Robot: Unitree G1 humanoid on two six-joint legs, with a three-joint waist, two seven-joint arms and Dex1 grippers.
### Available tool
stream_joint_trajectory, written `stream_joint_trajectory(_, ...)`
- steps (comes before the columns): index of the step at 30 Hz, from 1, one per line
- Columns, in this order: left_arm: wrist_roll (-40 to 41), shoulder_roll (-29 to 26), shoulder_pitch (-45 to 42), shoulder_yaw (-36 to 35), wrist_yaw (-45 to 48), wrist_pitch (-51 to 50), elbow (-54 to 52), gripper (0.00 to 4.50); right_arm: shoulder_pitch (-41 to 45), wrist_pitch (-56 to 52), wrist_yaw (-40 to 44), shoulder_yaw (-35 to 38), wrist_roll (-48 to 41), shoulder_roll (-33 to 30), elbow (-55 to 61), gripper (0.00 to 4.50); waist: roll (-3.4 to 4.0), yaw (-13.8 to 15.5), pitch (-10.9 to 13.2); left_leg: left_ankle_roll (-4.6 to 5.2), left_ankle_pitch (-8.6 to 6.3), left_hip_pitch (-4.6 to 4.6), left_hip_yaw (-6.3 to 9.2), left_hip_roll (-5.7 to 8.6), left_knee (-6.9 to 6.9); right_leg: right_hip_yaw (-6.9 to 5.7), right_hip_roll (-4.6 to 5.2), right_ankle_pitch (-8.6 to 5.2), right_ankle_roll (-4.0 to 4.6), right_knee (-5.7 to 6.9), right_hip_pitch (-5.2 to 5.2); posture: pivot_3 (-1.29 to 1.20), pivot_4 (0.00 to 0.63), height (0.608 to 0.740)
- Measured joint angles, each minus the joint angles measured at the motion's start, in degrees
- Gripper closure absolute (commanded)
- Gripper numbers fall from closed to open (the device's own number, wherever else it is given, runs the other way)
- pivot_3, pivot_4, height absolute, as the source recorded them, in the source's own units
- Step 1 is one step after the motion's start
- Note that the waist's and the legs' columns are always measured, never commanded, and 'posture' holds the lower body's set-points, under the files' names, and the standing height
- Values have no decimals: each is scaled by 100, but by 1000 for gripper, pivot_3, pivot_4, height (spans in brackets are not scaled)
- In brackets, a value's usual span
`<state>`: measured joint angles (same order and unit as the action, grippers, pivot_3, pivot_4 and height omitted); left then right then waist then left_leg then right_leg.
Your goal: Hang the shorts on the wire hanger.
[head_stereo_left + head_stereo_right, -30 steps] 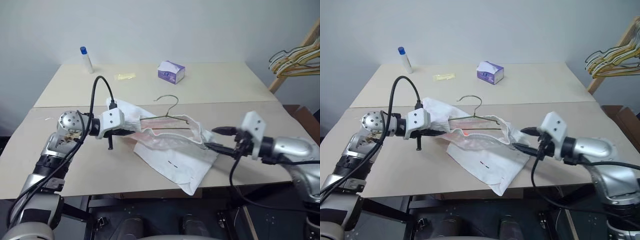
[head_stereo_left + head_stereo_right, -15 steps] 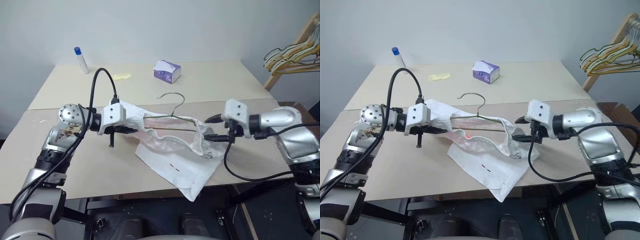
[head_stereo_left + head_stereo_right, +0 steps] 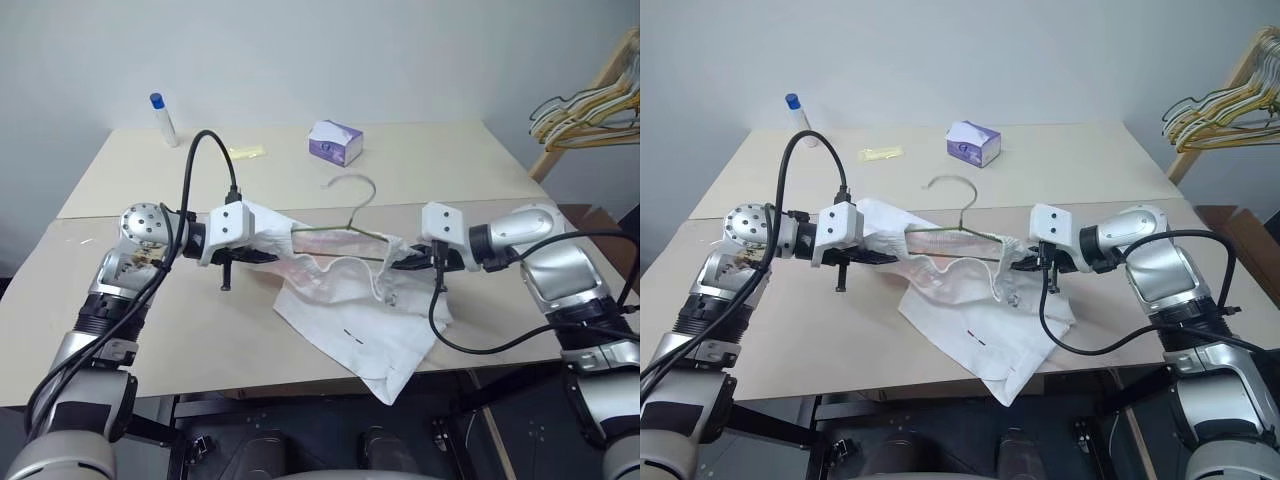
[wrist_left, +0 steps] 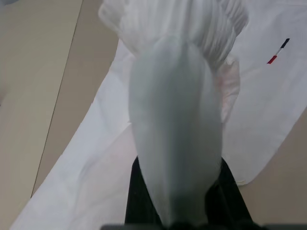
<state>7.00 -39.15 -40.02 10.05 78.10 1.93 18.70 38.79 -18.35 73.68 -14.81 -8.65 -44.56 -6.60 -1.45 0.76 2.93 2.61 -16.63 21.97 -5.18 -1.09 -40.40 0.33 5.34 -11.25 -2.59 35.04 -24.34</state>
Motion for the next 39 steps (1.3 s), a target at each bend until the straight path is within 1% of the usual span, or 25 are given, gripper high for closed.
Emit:
stream_joint_trajectory(2,18,16,-14,0,85,45,5,3896,-142,-201,91,98,-180,-69,157,4500,0,6,0,0,0,1,0,1,-1,-1,1,0,0,0,0,49,0,740)
stream_joint_trajectory(3,56,45,-31,-4,101,42,10,3675,-233,-327,133,180,-298,-108,251,4500,0,13,0,0,0,2,1,1,-2,-2,2,0,0,0,1,44,2,740)
stream_joint_trajectory(8,279,174,-215,-107,79,-101,98,2070,-843,-1001,105,758,-878,-397,822,4500,0,20,0,1,-1,4,6,1,-6,-5,4,1,-1,-3,2,25,12,740)
stream_joint_trajectory(13,472,293,-500,-551,-308,-99,470,433,-1989,-1918,-348,1754,-1603,-542,1671,4500,0,5,0,1,-1,0,14,1,-7,-6,4,1,-1,-2,4,6,21,740)
stream_joint_trajectory(14,468,326,-581,-650,-469,-74,576,164,-2275,-2128,-503,2015,-1756,-545,1868,4500,-1,2,0,1,-1,0,15,2,-7,-6,4,1,-1,-2,6,0,23,740)
stream_joint_trajectory(15,461,343,-644,-713,-591,-51,663,36,-2440,-2259,-601,2150,-1832,-545,1975,4500,-1,-3,0,2,-1,-3,15,2,-7,-5,4,1,-1,-2,7,-7,26,740)
stream_joint_trajectory(17,433,534,-886,-942,-1200,32,889,36,-3045,-2685,-970,2701,-2116,-534,2410,4500,-2,4,0,3,-2,-1,26,2,-7,-6,5,1,-1,-3,9,-16,29,740)
stream_joint_trajectory(20,577,644,-1080,-1199,-1607,-166,876,36,-3606,-3167,-1474,3261,-2375,-438,2846,4500,-1,-5,0,4,-3,-2,32,3,-7,-4,6,1,-2,-5,8,-38,38,740)
stream_joint_trajectory(22,975,777,-1057,-1426,-1707,-602,550,36,-3939,-3551,-1921,3717,-2517,-271,3053,4500,-2,-19,0,4,-3,-1,34,2,-7,1,6,2,-3,-4,7,-47,40,740)
stream_joint_trajectory(26,1977,1110,-708,-1767,-2087,-1796,-709,36,-4213,-4324,-3021,4540,-2643,212,3349,4500,0,-65,-1,6,-4,-15,37,2,-7,19,7,3,-5,1,10,-63,45,740)
stream_joint_trajectory(28,2484,1283,-500,-1893,-2384,-2397,-1314,36,-4197,-4658,-3521,4867,-2641,395,3390,4500,0,-115,-1,6,-4,-26,37,2,-5,26,6,3,-6,2,15,-62,48,740)
stream_joint_trajectory(31,3202,1445,-138,-2008,-2852,-3255,-2281,36,-3908,-5389,-4422,5429,-2607,694,3373,4500,1,-183,-1,6,-4,-39,32,3,5,39,4,3,-6,3,17,-58,49,740)
stream_joint_trajectory(36,3722,1447,-37,-2073,-3259,-3786,-2953,36,-3099,-6166,-5580,6006,-2195,895,3115,4500,6,-225,-3,6,-4,-58,25,8,20,49,1,2,-5,-1,28,-48,50,740)
stream_joint_trajectory(39,3917,1347,21,-2212,-3360,-3905,-3138,36,-2817,-6393,-6109,6105,-1822,917,2938,4500,9,-241,-5,5,-4,-59,25,11,35,50,1,1,-5,-6,25,-38,49,740)
